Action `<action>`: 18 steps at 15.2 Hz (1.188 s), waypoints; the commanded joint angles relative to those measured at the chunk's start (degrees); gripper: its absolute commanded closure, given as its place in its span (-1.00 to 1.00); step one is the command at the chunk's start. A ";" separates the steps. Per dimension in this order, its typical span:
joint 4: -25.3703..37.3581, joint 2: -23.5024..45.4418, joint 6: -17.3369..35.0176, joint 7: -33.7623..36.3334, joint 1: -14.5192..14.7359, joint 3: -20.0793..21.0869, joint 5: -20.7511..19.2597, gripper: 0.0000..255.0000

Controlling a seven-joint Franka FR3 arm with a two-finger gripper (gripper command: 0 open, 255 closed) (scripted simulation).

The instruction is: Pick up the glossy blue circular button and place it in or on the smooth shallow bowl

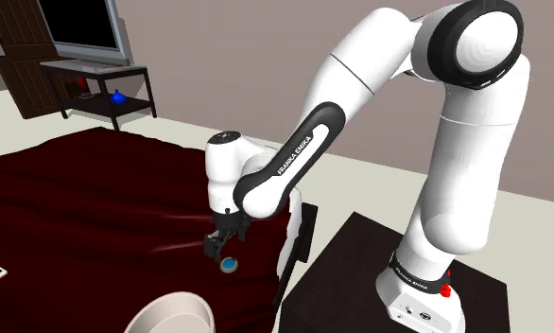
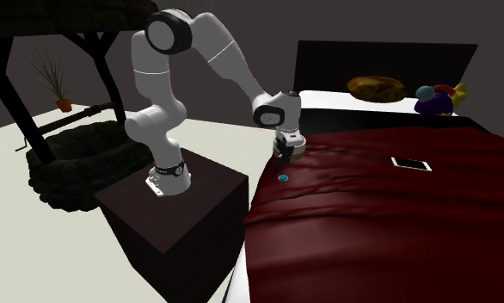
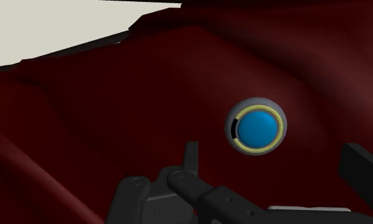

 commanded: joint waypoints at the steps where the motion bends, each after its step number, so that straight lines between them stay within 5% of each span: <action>1: 1.73 2.77 0.98 1.96 0.87 -0.42 -2.21 -1.00; 8: 1.86 8.47 6.04 5.20 2.56 -2.73 -6.78 -1.00; 16: 1.85 8.45 6.04 5.17 2.59 -2.75 -6.75 -1.00; 17: 1.85 8.45 6.04 5.17 2.59 -2.75 -6.75 1.00; 18: 1.85 8.45 6.04 5.17 2.59 -2.75 -6.75 1.00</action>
